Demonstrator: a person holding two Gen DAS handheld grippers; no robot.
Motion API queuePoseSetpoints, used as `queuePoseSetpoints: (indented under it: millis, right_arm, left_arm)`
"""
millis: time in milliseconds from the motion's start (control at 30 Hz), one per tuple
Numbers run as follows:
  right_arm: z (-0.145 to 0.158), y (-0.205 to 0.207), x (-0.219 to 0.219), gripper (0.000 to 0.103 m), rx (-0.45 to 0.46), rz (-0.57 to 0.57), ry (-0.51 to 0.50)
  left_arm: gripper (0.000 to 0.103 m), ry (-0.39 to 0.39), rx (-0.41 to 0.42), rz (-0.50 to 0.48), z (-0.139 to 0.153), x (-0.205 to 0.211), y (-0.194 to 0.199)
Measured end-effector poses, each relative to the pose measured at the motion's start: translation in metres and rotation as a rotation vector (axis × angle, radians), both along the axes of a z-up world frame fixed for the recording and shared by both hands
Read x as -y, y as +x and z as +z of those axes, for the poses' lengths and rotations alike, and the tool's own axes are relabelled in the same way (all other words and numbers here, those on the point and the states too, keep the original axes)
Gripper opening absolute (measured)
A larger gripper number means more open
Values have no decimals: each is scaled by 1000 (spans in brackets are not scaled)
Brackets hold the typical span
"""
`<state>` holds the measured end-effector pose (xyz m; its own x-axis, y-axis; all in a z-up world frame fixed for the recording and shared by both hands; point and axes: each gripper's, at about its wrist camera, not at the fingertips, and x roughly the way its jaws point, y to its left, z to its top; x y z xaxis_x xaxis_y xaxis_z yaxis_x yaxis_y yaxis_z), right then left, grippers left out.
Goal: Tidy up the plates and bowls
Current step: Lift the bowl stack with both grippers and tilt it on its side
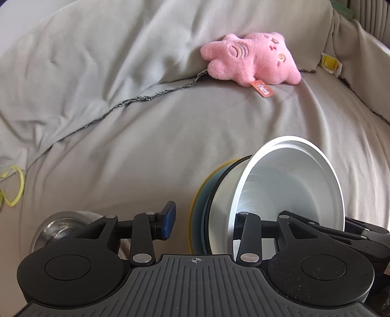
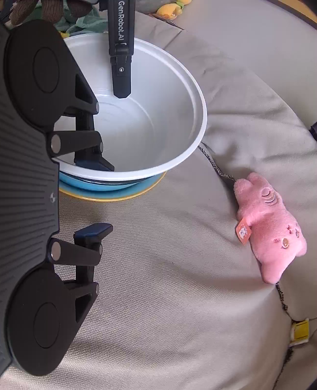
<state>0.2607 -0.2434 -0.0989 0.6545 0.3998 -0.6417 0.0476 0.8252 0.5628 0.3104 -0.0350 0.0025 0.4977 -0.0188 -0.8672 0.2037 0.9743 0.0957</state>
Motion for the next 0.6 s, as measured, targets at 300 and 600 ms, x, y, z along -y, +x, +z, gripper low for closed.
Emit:
queuePoseSetpoints:
  millis: [300,600]
  right_arm:
    - [-13,0,6,45,-21,13,61]
    - [-26,7,-1,46,-47,95,203]
  left_arm:
    - [57,9,-110,-16,-11,17,10]
    - [73,21,-202,-76,-15,22,12]
